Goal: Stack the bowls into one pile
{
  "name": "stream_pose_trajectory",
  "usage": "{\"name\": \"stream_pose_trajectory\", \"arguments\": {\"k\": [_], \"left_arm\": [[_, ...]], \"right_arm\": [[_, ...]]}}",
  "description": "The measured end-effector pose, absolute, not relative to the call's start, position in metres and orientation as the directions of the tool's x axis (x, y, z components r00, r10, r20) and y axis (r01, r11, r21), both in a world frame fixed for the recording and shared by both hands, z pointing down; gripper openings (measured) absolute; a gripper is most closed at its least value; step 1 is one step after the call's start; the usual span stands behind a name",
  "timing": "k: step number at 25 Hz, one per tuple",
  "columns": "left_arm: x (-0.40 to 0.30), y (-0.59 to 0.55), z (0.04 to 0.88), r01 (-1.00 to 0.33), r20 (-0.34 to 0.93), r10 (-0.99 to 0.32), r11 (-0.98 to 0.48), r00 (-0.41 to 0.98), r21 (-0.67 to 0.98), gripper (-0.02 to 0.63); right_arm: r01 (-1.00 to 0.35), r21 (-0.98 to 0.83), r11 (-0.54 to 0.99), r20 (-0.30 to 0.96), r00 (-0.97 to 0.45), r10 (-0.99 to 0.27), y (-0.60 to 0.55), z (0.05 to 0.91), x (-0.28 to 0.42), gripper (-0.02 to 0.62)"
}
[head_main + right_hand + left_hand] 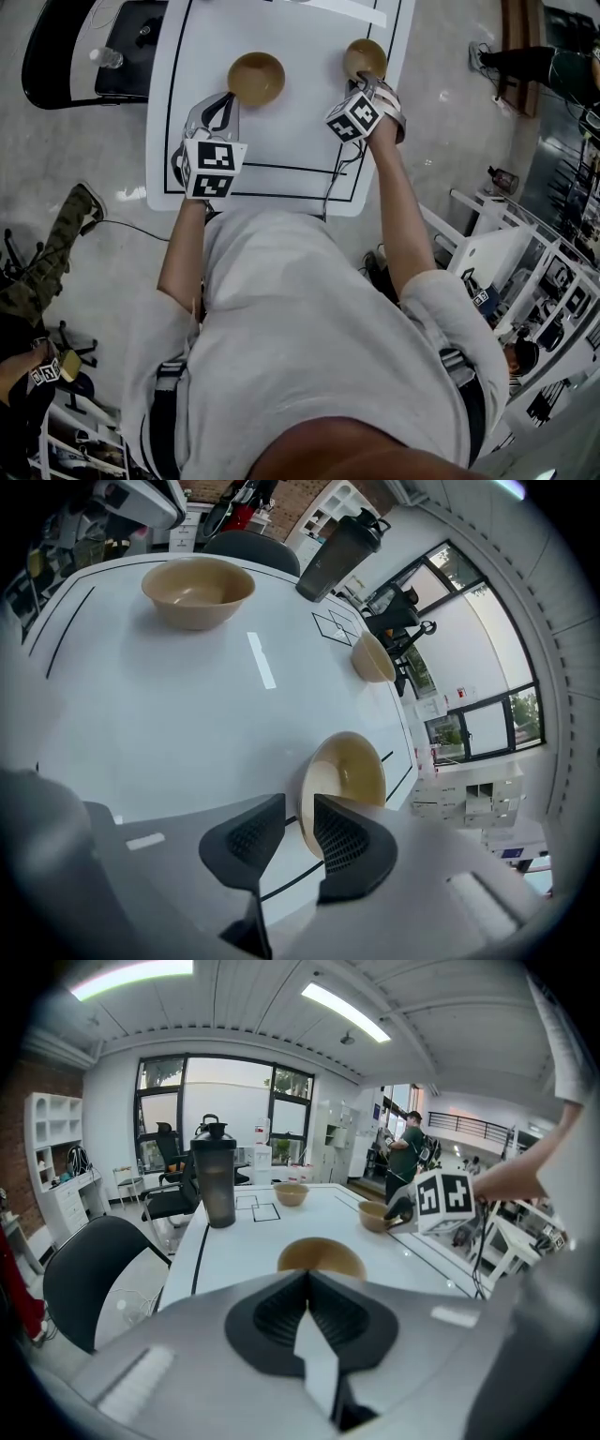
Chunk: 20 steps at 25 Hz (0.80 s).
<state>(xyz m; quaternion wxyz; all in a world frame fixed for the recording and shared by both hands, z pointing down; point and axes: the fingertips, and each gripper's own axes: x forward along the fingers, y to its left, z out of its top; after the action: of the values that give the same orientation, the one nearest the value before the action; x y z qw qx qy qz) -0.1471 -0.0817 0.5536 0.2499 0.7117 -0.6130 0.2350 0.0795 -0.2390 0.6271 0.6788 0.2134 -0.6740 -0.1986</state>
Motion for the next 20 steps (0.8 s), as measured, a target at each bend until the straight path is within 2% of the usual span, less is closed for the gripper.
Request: {"name": "stream_pose_trajectory", "arguments": {"k": [2, 20], "left_arm": [[-0.148, -0.081, 0.555, -0.99, 0.641, -0.755, -0.124, 0.137, 0.066, 0.002], [-0.144, -0.071, 0.55, -0.989, 0.628, -0.765, -0.137, 0.143, 0.059, 0.002]], "right_arm": [[-0.006, 0.56, 0.829, 0.829, 0.011, -0.56, -0.238, 0.629, 0.076, 0.033], [0.001, 0.57, 0.822, 0.818, -0.097, -0.567, -0.2, 0.592, 0.046, 0.026]]}}
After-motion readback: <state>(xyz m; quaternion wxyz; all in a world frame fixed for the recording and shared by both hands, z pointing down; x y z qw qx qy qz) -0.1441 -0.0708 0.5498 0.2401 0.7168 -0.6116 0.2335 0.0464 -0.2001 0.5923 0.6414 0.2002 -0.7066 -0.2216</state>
